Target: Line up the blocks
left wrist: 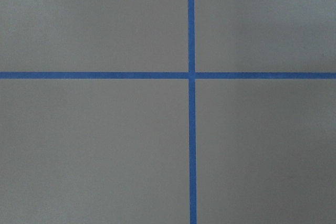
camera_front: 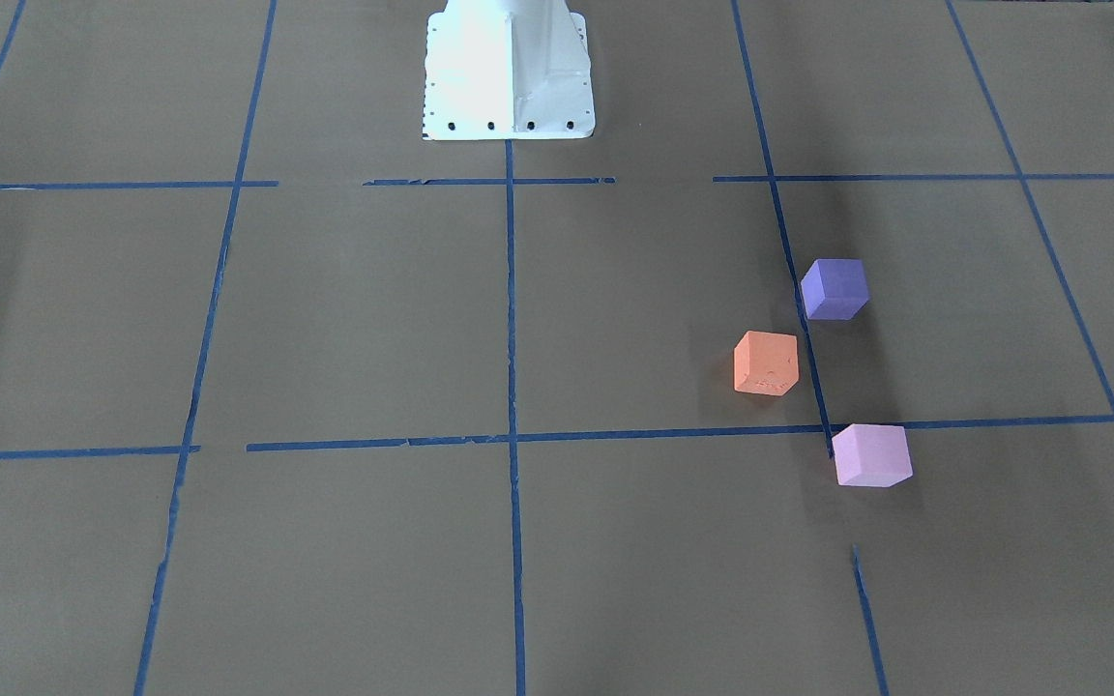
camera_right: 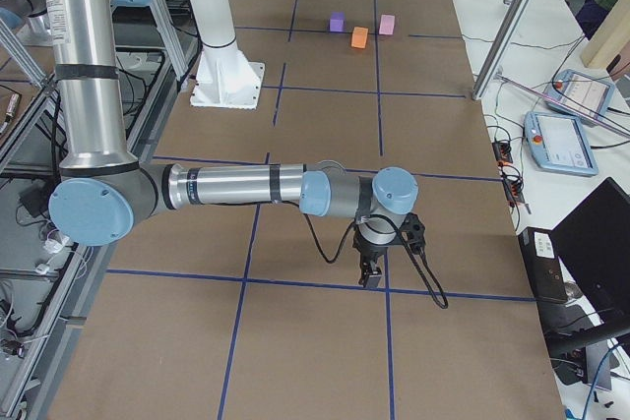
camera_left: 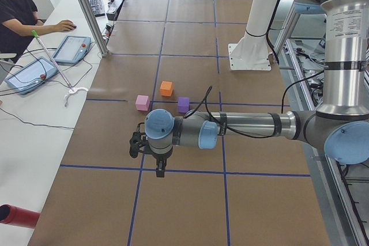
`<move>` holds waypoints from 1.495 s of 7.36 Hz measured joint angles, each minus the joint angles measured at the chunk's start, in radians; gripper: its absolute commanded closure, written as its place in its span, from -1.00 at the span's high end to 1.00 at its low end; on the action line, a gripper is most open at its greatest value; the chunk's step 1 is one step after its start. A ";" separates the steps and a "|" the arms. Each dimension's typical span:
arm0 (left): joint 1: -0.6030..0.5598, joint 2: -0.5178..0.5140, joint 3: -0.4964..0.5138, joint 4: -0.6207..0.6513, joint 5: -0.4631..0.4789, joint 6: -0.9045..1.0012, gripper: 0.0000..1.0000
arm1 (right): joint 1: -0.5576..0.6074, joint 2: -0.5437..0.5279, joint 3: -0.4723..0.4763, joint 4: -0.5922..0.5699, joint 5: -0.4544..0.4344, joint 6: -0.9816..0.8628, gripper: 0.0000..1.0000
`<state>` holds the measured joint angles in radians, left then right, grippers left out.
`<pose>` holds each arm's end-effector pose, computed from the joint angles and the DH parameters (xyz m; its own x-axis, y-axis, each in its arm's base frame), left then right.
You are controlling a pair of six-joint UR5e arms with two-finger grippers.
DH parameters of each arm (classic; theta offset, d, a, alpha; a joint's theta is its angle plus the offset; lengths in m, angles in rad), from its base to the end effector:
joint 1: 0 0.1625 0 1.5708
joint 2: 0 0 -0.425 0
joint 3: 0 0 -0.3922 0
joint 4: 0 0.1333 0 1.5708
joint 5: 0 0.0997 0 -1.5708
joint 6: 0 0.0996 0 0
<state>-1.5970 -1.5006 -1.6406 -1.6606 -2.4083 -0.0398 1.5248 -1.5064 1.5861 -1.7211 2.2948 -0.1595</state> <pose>-0.0715 -0.4659 0.6441 0.6693 0.0091 -0.7430 0.0528 0.9968 0.0598 0.0437 -0.5150 0.6369 0.7337 -0.1462 0.6636 0.1645 0.9857 0.0353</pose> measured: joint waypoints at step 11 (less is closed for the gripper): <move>0.309 -0.157 -0.116 0.001 0.061 -0.330 1.00 | 0.000 0.000 0.000 0.000 0.000 0.000 1.00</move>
<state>-1.2878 -1.6580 -1.7565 -1.6598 -2.3473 -0.3698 1.5248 -1.5064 1.5861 -1.7211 2.2949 -0.1595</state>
